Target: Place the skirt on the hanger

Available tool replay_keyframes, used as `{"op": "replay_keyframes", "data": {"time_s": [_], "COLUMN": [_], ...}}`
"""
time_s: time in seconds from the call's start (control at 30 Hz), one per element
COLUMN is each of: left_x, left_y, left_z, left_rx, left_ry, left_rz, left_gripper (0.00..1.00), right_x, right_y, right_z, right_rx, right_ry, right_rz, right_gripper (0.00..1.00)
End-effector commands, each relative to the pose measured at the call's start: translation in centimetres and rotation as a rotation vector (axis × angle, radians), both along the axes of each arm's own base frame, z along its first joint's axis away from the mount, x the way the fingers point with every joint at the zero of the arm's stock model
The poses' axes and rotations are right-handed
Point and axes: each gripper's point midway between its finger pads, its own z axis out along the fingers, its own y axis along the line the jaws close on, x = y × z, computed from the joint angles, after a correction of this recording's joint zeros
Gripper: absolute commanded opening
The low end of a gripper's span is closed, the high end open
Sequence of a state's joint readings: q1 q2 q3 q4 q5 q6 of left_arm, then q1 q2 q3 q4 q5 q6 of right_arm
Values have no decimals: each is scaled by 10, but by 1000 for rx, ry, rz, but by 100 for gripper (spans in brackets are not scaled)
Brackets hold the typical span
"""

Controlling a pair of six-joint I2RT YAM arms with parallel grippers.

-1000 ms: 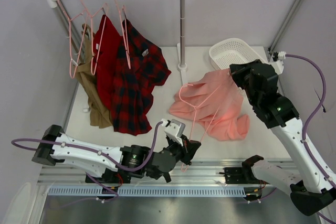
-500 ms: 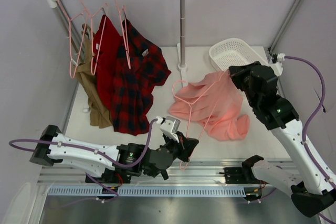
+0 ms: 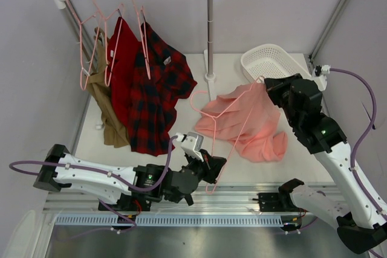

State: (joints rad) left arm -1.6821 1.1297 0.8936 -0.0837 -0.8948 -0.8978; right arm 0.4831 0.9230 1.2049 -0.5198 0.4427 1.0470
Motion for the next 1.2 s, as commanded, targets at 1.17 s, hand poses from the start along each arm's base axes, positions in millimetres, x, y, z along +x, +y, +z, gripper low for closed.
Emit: {"op": "replay_keyframes", "data": {"time_s": [1.17], "left_x": [47], "left_y": [8], "left_z": [46], "left_rx": [-66], "left_ry": [-130], "left_rz": [170], "left_gripper": [0], "right_x": [-29], "right_y": [43], "right_z": [-11], "right_rx": [79], "right_ry": [7], "right_rz": [160], "right_gripper": [0]}}
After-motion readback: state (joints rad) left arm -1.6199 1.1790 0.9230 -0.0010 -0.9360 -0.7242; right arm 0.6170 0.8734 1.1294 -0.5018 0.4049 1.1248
